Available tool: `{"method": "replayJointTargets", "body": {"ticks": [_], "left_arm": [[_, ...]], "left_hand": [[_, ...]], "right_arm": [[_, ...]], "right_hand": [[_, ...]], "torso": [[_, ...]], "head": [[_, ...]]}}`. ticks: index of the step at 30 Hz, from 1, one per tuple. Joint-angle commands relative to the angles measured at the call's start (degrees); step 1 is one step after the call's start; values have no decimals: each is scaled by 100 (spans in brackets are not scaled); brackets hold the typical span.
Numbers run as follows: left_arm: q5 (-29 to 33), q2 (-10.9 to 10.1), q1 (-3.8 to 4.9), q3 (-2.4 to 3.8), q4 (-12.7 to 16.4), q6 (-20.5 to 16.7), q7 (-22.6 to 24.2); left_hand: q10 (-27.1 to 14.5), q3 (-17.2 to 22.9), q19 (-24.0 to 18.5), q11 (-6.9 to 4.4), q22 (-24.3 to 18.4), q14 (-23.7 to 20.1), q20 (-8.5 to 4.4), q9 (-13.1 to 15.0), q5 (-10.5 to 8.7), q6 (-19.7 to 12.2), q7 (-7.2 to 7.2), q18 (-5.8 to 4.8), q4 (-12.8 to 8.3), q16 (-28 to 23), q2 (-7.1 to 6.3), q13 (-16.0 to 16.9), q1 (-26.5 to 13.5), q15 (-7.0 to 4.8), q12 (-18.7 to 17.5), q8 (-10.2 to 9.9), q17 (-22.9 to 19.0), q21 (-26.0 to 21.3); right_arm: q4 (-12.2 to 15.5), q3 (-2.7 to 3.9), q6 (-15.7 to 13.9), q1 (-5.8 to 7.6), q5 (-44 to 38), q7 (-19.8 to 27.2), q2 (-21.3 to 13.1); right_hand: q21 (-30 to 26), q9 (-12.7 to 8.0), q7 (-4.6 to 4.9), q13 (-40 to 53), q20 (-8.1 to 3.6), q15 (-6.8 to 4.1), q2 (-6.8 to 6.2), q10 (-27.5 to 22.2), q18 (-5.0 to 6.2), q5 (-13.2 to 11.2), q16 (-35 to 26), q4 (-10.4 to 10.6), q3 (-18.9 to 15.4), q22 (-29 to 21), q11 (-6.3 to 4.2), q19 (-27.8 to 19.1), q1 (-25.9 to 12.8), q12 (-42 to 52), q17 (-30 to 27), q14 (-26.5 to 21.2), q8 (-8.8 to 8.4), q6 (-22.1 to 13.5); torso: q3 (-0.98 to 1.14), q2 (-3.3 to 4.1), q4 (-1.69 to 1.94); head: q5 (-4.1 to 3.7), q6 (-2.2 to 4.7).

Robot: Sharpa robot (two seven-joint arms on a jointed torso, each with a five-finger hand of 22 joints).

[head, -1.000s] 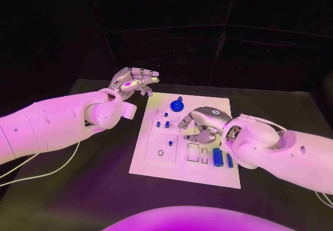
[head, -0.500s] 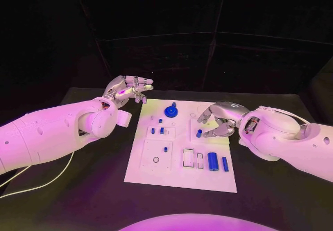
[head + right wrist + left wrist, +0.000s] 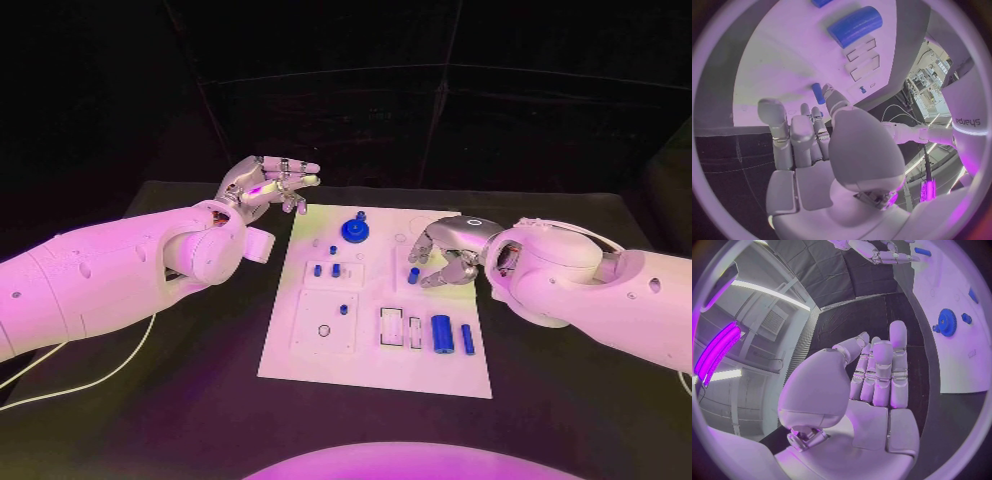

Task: Assemble the parts on the task board

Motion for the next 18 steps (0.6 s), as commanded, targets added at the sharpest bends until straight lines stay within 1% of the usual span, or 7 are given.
{"method": "replayJointTargets", "body": {"ticks": [1,2,4,6,10,14,18], "left_arm": [[16,4,8,1,-4,81,17],[16,3,8,1,-5,81,17],[16,3,8,1,-6,82,16],[16,3,8,1,-6,84,16],[16,2,8,1,-7,89,14],[16,1,8,1,-9,92,13],[16,2,8,1,-11,98,9]], "left_hand": [[-31,-27,-26,-7,-6,-44,7,-3,-16,-25,14,78,-17,-37,25,2,30,-2,26,1,-7,-24],[-31,-27,-26,-7,-6,-44,7,-3,-16,-25,14,78,-17,-37,25,2,30,-2,26,1,-7,-24],[-31,-27,-26,-7,-6,-44,7,-3,-16,-25,14,78,-17,-37,25,2,30,-2,26,1,-7,-24],[-31,-27,-26,-7,-6,-44,7,-3,-16,-25,14,78,-17,-37,25,2,30,-2,26,1,-7,-24],[-35,-31,-26,-4,-7,-45,7,-3,-17,-26,17,77,-14,-37,26,1,26,-1,29,1,-8,-26],[-35,-31,-26,-4,-7,-45,7,-3,-17,-26,17,77,-14,-37,26,1,26,-1,29,1,-8,-26],[-35,-31,-26,-4,-7,-45,7,-3,-17,-26,17,77,-14,-37,26,1,26,-1,29,1,-8,-26]], "right_arm": [[-58,1,116,9,-80,29,79],[-76,1,120,8,-74,40,107],[-103,1,136,8,-68,54,145],[-134,0,188,7,-63,62,182],[-190,-1,300,6,-57,79,232],[-226,-1,350,5,-56,91,257],[-248,-1,390,5,-55,89,275]], "right_hand": [[-9,8,45,-1,-31,-37,57,115,100,5,-41,21,13,10,0,28,71,48,-36,-26,36,44],[-5,9,55,-6,-35,-43,83,165,99,-2,-42,26,30,15,-8,35,83,65,-38,-25,42,73],[6,9,61,-19,-44,-55,121,260,96,-13,-33,36,66,32,-24,50,101,82,-25,-17,48,120],[34,11,74,-33,-60,-75,155,415,88,-21,1,55,124,75,-47,78,117,87,23,3,63,201],[113,28,96,-44,-80,-90,207,795,67,-24,95,120,300,190,-60,140,140,20,149,46,146,506],[133,27,104,-45,-88,-97,204,977,63,-18,117,153,433,215,-73,154,164,-85,164,51,177,674],[170,19,97,-44,-94,-104,185,1089,54,-18,161,172,535,273,-85,176,179,-173,222,64,177,758]], "torso": [[-6,4,6],[-2,1,1],[-3,1,-11],[-3,2,-11],[-3,-4,-16],[-1,-3,-14],[1,-4,-9]], "head": [[9,-9],[15,-15],[23,-14],[24,-13],[27,-47],[29,-56],[25,-64]]}}
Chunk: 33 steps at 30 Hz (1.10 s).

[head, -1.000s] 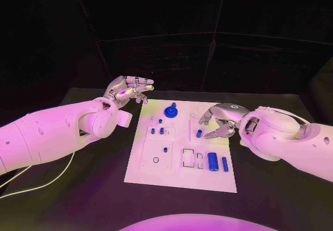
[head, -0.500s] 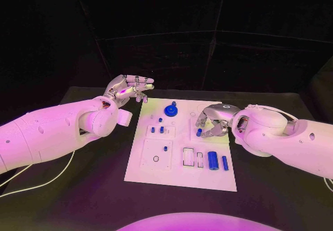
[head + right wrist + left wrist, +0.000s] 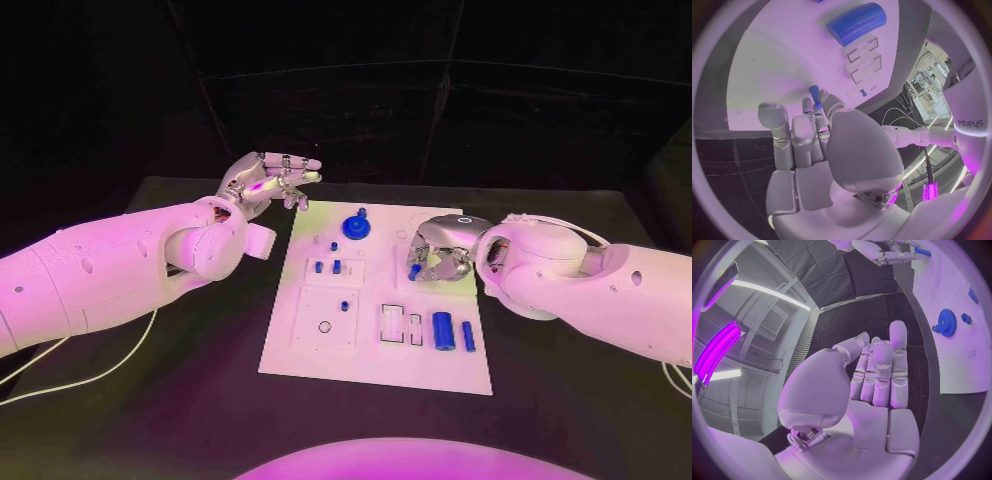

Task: Assemble the parts on the task board

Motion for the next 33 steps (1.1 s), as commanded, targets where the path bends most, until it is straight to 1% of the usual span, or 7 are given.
{"method": "replayJointTargets", "body": {"ticks": [1,11,13,17,21,30,33], "left_arm": [[15,2,8,3,-1,82,14],[15,-4,8,3,-7,83,13],[15,-5,8,3,-7,84,13],[15,-10,8,3,-7,82,14],[15,-15,8,3,-10,79,14],[15,-23,8,2,-29,77,12],[15,-18,7,2,-34,82,15]], "left_hand": [[-35,-32,-26,-4,-8,-45,7,-4,-17,-26,17,77,-14,-37,26,1,26,-1,30,1,-9,-26],[-35,-32,-26,-4,-8,-45,7,-4,-17,-26,17,77,-14,-37,26,1,26,-1,30,1,-9,-26],[-35,-32,-26,-4,-8,-45,7,-4,-17,-26,17,77,-14,-37,26,1,26,-1,30,1,-9,-26],[-35,-32,-26,-4,-8,-45,7,-4,-17,-26,17,77,-14,-37,26,1,26,-1,30,1,-9,-26],[-35,-32,-26,-4,-8,-45,7,-4,-17,-26,17,77,-14,-37,26,1,26,-1,30,1,-9,-26],[-35,-32,-26,-4,-8,-45,7,-4,-17,-26,17,77,-14,-37,26,1,26,-1,30,1,-9,-26],[-35,-32,-26,-4,-8,-45,7,-4,-17,-26,17,77,-14,-37,26,1,26,-1,30,1,-9,-26]], "right_arm": [[-15,2,166,8,-32,57,15],[-34,1,38,4,-31,107,66],[-28,1,-123,3,-37,56,66],[10,1,-515,1,-98,-75,35],[88,2,-745,0,-122,-138,-27],[538,8,-1038,6,126,-100,-311],[734,10,-1127,7,281,-24,-355]], "right_hand": [[59,-6,-10,-6,0,-49,27,84,51,-17,60,5,78,52,-5,52,30,-61,49,46,8,78],[171,-19,-53,0,-30,-83,-16,335,26,-32,168,69,360,222,-46,109,21,-297,182,67,-6,258],[192,-15,-66,3,-39,-96,0,388,22,-52,191,83,408,254,-59,120,19,-318,215,71,4,304],[310,-10,-107,7,-75,-132,69,541,-8,-357,273,103,622,446,-101,185,48,-398,324,91,21,429],[347,-12,-117,8,-86,-141,65,597,-16,-394,300,107,742,494,-109,199,45,-455,352,93,14,470],[365,-13,-121,8,-93,-145,36,638,-18,-385,314,102,874,512,-114,199,39,-521,357,90,3,505],[374,-14,-119,9,-95,-144,18,655,-20,-357,323,96,923,522,-116,200,34,-546,365,90,-3,516]], "torso": [[4,-4,6],[2,-1,0],[1,-5,0],[2,-7,-3],[8,-12,-5],[-6,-22,1],[1,-17,-2]], "head": [[-5,-13],[-8,-19],[-16,-22],[-16,-20],[-10,-24],[0,1],[15,9]]}}
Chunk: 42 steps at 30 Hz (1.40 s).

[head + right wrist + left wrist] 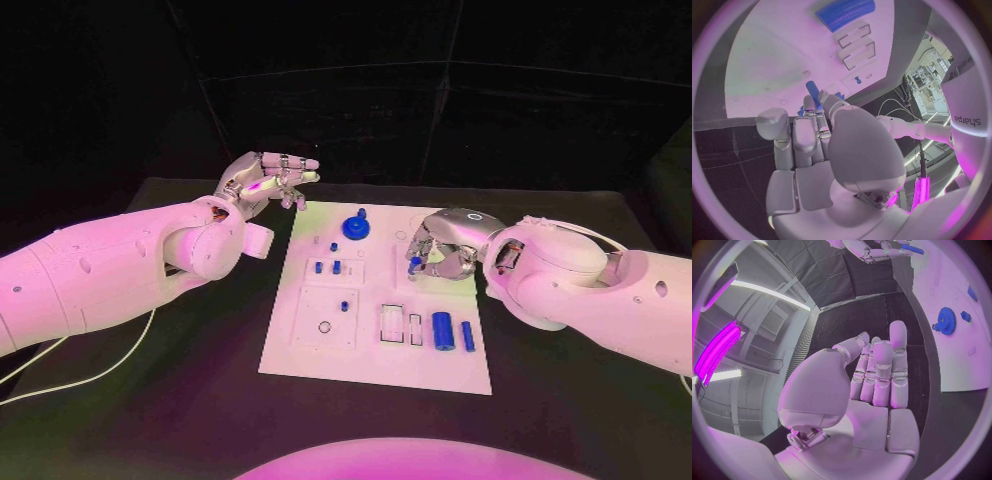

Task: Assemble the parts on the task board

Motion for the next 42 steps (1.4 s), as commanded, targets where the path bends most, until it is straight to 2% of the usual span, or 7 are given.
{"method": "replayJointTargets", "body": {"ticks": [1,6,12,16,21,26,42], "left_arm": [[13,6,7,2,-4,70,25],[13,23,6,2,-8,80,29],[13,77,6,2,-15,102,33],[13,113,5,2,-27,110,32],[13,152,5,2,-39,120,32],[13,184,6,1,-50,130,30],[13,203,6,1,-62,138,22]], "left_hand": [[-35,-32,-26,-4,-8,-45,8,-4,-17,-26,17,77,-14,-37,26,2,26,-1,30,1,-9,-26],[-35,-32,-26,-4,-8,-45,8,-4,-17,-26,17,77,-14,-37,26,2,26,-1,30,1,-9,-26],[-46,-42,-26,0,-11,-49,10,-4,-17,-30,21,77,-10,-39,32,2,19,2,42,3,-16,-31],[-46,-42,-26,0,-11,-49,10,-4,-17,-30,21,77,-10,-39,32,2,19,2,42,3,-16,-31],[-46,-42,-26,0,-11,-49,10,-4,-17,-30,21,77,-10,-39,32,2,19,2,42,3,-16,-31],[-46,-42,-26,0,-11,-49,10,-4,-17,-30,21,77,-10,-39,32,2,19,2,42,3,-16,-31],[-46,-42,-26,0,-11,-49,10,-4,-17,-30,21,77,-10,-39,32,2,19,2,42,3,-16,-31]], "right_arm": [[174,5,-368,11,310,110,-3],[290,5,-433,10,662,271,204],[189,1,-422,-16,824,468,663],[111,-2,-387,-70,827,611,930],[-19,-8,-298,-207,756,759,1235],[-205,-15,-125,-377,629,843,1512],[-706,-39,147,-604,482,865,1864]], "right_hand": [[38,7,9,8,-13,-31,-22,57,-19,40,35,-8,52,8,3,38,0,-56,12,98,19,38],[61,7,12,10,-14,-32,-36,80,-25,74,43,-28,122,43,3,47,5,-87,16,97,12,53],[63,6,16,9,-15,-31,-44,88,-23,89,41,-42,156,41,5,45,7,-105,5,95,7,57],[65,5,19,9,-15,-31,-47,90,-23,96,41,-53,178,41,6,43,11,-117,1,94,2,57],[66,5,22,9,-15,-30,-50,92,-23,104,43,-64,199,42,9,41,12,-129,1,93,-2,57],[68,3,28,9,-14,-27,-61,91,-23,119,43,-70,214,42,14,38,0,-144,-2,92,-10,53],[72,3,31,10,-13,-25,-53,96,-24,130,47,-84,248,47,17,34,-3,-162,0,91,-16,53]], "torso": [[4,5,4],[-3,12,4],[-7,14,26],[-7,14,12],[-15,14,5],[-2,13,11],[0,15,17]], "head": [[19,8],[37,4],[70,-3],[116,-14],[165,-34],[204,-60],[306,-99]]}}
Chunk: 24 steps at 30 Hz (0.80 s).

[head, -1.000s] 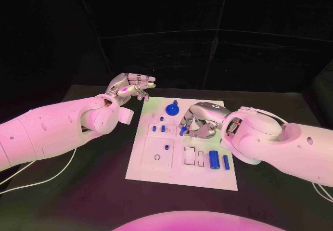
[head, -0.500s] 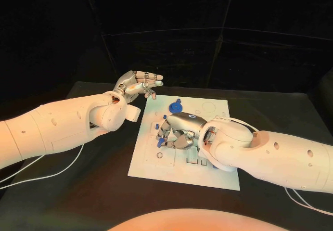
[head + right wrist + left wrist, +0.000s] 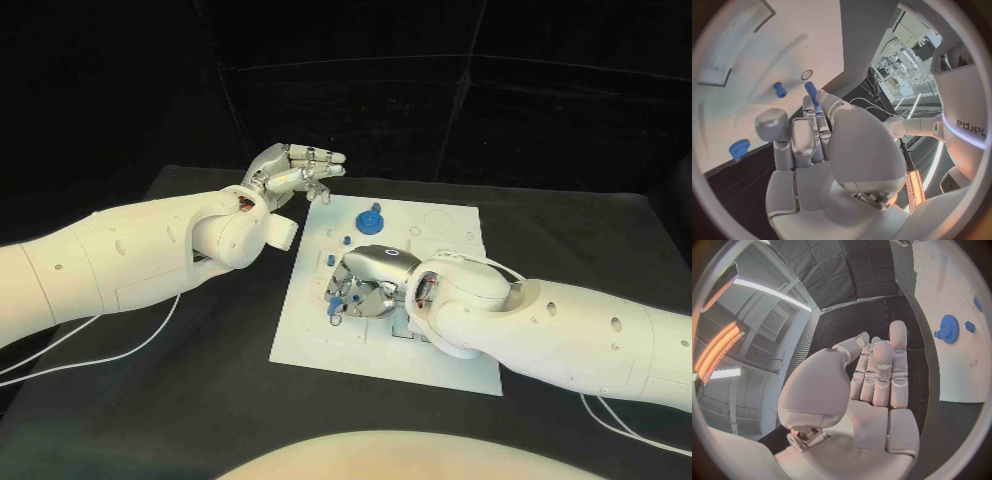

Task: Assemble the parts on the task board

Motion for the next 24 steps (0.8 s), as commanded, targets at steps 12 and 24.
{"method": "replayJointTargets", "body": {"ticks": [12,24], "left_arm": [[11,8,7,2,-23,81,19],[11,11,7,2,-44,83,16]], "left_hand": [[-46,-26,-26,0,-6,-49,10,-4,-17,-30,21,77,6,-39,32,2,19,2,18,3,-5,-31],[-46,-26,-26,0,-6,-49,10,-4,-17,-30,21,77,6,-39,32,2,19,2,18,3,-5,-31]], "right_arm": [[-86,-9,374,-22,-135,42,69],[-63,-18,451,-25,-204,18,68]], "right_hand": [[22,9,-1,10,8,-25,8,39,-24,41,29,-18,51,12,-5,14,-59,-31,7,91,18,39],[23,9,-1,11,8,-25,5,42,-24,42,31,-26,60,14,-4,13,-58,-35,8,91,17,42]], "torso": [[-1,-1,-9],[1,-4,-7]], "head": [[35,-30],[39,-51]]}}
